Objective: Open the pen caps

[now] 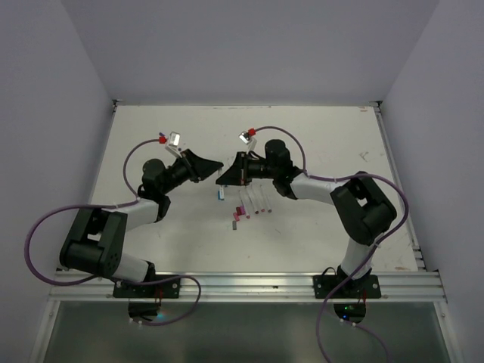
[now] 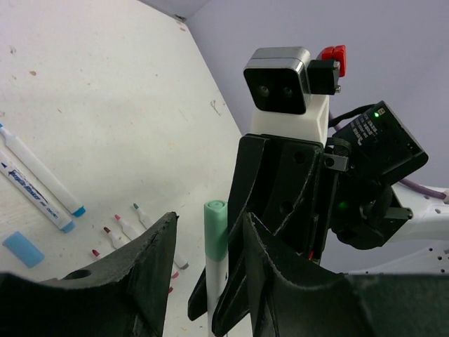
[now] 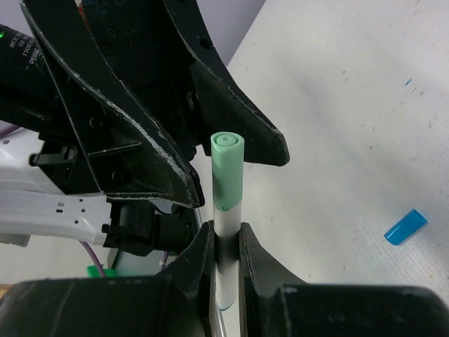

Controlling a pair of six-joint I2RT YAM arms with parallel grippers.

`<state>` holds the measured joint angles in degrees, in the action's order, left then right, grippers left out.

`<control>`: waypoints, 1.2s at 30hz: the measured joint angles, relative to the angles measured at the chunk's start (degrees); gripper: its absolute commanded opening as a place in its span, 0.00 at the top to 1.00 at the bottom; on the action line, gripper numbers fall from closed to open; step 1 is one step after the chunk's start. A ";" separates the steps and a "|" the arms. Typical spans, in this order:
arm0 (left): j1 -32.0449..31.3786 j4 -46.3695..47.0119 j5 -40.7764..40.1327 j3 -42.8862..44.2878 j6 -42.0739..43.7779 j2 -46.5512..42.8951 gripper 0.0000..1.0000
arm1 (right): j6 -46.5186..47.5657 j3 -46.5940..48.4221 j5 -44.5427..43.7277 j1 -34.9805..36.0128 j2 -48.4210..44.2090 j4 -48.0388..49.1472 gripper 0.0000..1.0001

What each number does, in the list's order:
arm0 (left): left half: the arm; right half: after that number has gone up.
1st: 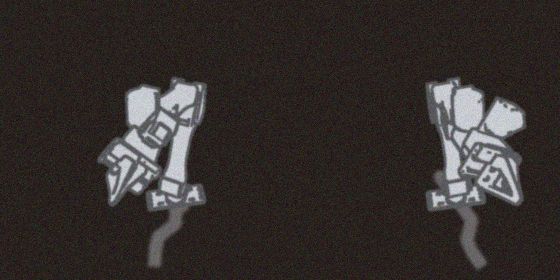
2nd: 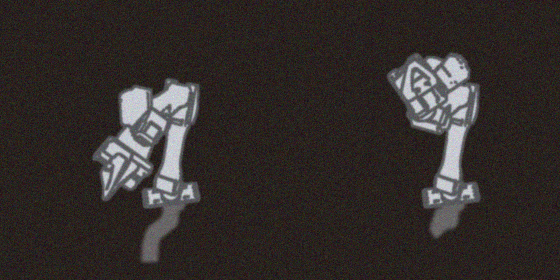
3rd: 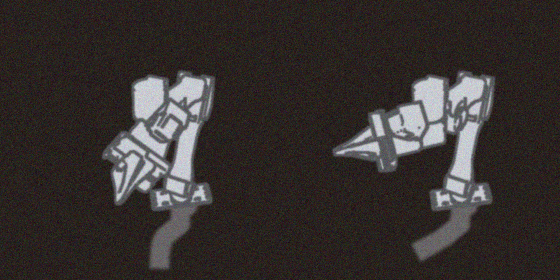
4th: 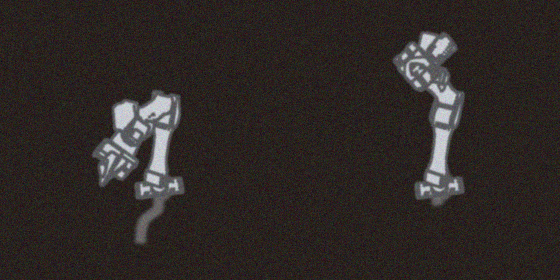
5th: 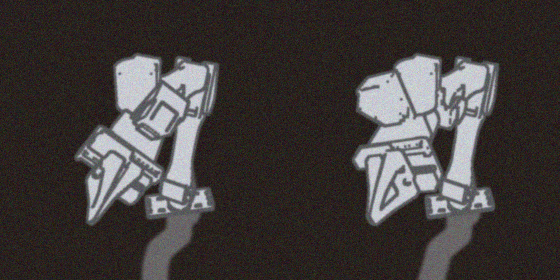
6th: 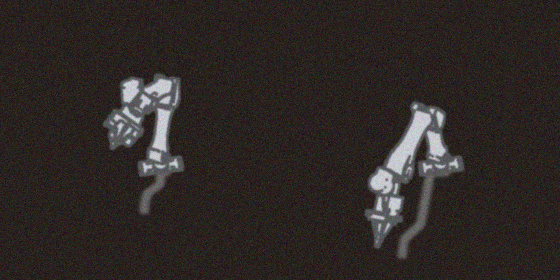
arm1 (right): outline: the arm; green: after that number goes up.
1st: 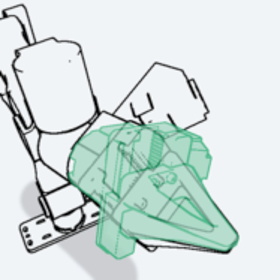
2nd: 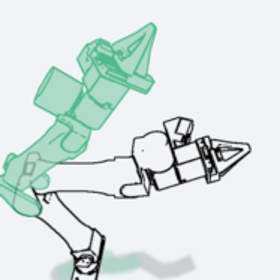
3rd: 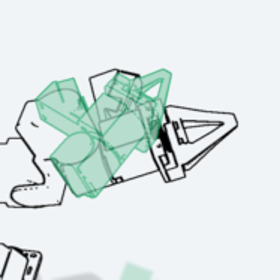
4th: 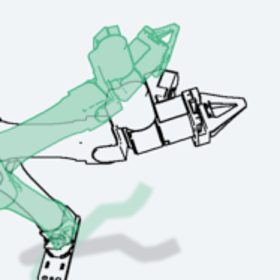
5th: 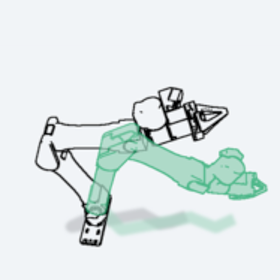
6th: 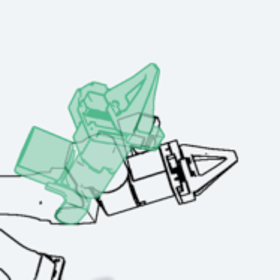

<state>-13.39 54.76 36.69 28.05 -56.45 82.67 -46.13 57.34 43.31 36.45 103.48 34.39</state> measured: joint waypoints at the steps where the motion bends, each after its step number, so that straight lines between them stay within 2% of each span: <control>1: 0.00 0.24 0.11 0.00 -0.11 0.07 0.56 | -0.37 0.00 0.00 0.09 0.15 0.28 1.00; 4: -0.02 1.14 0.52 0.00 -0.59 0.44 0.62 | -0.87 0.00 0.04 0.39 0.42 0.63 1.00; 7: -0.02 1.62 0.87 0.00 -1.38 0.76 0.77 | -1.29 0.00 0.07 0.66 0.42 1.14 1.00; 8: -0.02 1.75 1.09 0.00 -1.55 0.85 0.87 | -1.42 0.00 0.04 0.70 0.42 1.20 1.00; 10: -0.07 2.40 1.64 0.00 -1.86 0.90 1.00 | -1.51 0.00 -0.07 0.74 0.55 1.29 1.00; 14: -0.11 2.38 1.46 -0.02 -2.05 1.20 1.00 | -1.70 0.00 -0.17 0.74 1.16 1.75 1.00; 17: -0.31 -2.45 -1.18 0.31 -0.92 0.66 1.00 | 0.42 0.55 -2.25 1.16 1.16 -2.16 1.00; 19: -0.66 -11.04 -5.46 1.53 0.63 -1.05 1.00 | 5.49 3.19 -7.98 2.86 1.16 -10.51 1.00; 22: -0.90 -21.70 -16.59 4.24 1.44 -5.27 1.00 | 12.00 7.43 -19.71 7.19 1.05 -21.64 1.00; 25: -0.90 -25.81 -25.14 5.99 0.87 -9.27 1.00 | 16.09 9.64 -29.44 10.88 1.01 -29.75 1.00; 28: -0.96 -27.02 -30.08 6.71 0.22 -11.15 1.00 | 18.86 10.32 -37.33 12.68 0.94 -35.69 1.00; 32: -0.96 -29.94 -32.28 7.10 2.64 -10.91 1.00 | 21.53 11.21 -43.32 11.13 0.83 -41.88 1.00; 36: -0.98 -30.97 -30.84 6.36 6.80 -8.48 1.00 | 23.52 14.60 -43.95 6.88 0.96 -45.33 1.00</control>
<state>-14.37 23.79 5.85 34.41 -49.65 74.19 -22.61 71.94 -0.64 43.33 104.44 -10.94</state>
